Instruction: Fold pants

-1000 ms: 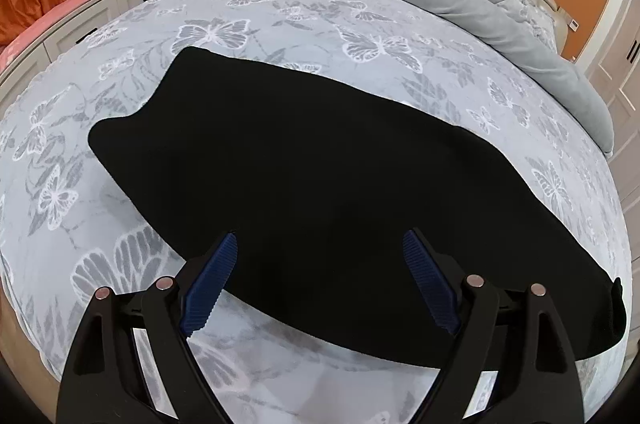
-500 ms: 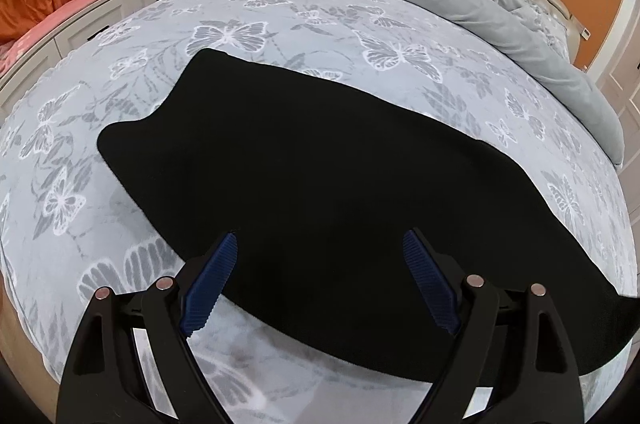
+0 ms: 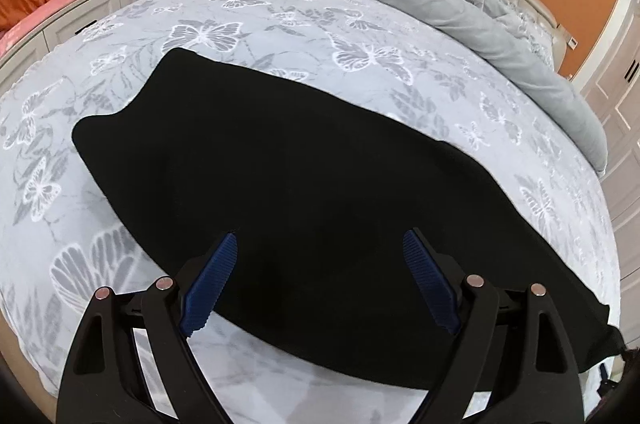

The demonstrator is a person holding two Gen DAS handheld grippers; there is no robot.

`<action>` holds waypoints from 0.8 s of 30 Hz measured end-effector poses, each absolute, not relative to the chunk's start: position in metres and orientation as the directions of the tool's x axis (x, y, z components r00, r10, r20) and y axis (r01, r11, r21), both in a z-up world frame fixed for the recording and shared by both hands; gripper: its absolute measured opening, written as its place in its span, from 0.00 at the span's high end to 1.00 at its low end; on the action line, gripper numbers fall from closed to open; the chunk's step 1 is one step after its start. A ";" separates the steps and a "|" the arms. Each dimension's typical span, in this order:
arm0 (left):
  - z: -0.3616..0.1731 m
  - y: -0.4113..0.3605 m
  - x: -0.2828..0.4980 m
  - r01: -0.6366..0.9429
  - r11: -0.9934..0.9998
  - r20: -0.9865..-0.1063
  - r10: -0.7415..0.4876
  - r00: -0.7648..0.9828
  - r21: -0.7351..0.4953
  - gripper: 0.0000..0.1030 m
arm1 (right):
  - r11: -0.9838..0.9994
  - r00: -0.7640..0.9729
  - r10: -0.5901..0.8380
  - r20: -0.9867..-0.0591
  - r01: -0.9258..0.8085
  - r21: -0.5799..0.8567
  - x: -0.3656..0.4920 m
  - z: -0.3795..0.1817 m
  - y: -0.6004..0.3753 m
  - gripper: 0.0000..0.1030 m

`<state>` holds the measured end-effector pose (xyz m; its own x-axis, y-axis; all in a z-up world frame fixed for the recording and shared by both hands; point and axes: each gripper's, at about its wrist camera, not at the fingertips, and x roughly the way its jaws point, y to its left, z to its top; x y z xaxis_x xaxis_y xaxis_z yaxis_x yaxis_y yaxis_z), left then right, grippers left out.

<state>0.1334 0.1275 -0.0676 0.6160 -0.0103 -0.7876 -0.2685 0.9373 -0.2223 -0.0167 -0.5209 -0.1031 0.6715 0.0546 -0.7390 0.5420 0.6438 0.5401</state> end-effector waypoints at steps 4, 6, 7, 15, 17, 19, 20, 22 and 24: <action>-0.068 0.123 0.137 -0.259 0.942 -0.786 -0.007 0.619 -0.212 0.19 | 0.576 0.688 0.114 -0.717 0.542 0.611 -0.007 -0.105 -0.516 0.16; -0.068 0.124 0.138 -0.259 0.942 -0.786 -0.007 0.618 -0.212 0.19 | 0.588 0.722 0.077 -0.688 0.524 0.616 0.002 -0.098 -0.516 0.44; -0.069 0.125 0.139 -0.260 0.942 -0.788 -0.008 0.616 -0.213 0.19 | 0.621 0.719 0.049 -0.693 0.522 0.585 0.009 -0.092 -0.518 0.95; -0.071 0.141 0.140 -0.292 0.936 -0.792 0.023 0.610 -0.197 0.19 | 0.747 0.925 0.117 -0.362 0.158 0.646 0.014 -0.030 -0.527 0.91; -0.075 0.144 0.142 -0.299 0.935 -0.802 0.029 0.596 -0.188 0.19 | 0.677 0.862 0.088 -0.499 0.316 0.665 0.024 -0.084 -0.555 0.90; -0.078 0.149 0.144 -0.313 0.931 -0.812 0.032 0.583 -0.188 0.19 | 0.631 0.734 0.057 -0.677 0.499 0.594 0.025 -0.148 -0.570 0.94; -0.079 0.151 0.144 -0.317 0.929 -0.813 0.032 0.582 -0.191 0.19 | 0.636 0.743 0.062 -0.667 0.486 0.600 0.021 -0.157 -0.572 0.95; -0.076 0.161 0.141 -0.334 0.923 -0.808 0.045 0.587 -0.192 0.19 | 0.637 0.756 0.065 -0.652 0.471 0.610 0.012 -0.151 -0.574 0.93; -0.071 0.174 0.137 -0.356 0.913 -0.797 0.060 0.601 -0.200 0.19 | 0.645 0.760 0.035 -0.649 0.478 0.595 0.006 -0.143 -0.571 0.84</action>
<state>0.1370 0.1744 -0.0711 0.6010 0.0603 -0.7970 -0.3565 0.9127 -0.1997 0.0062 -0.5711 -0.1433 0.7601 0.0353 -0.6489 0.4784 0.6455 0.5954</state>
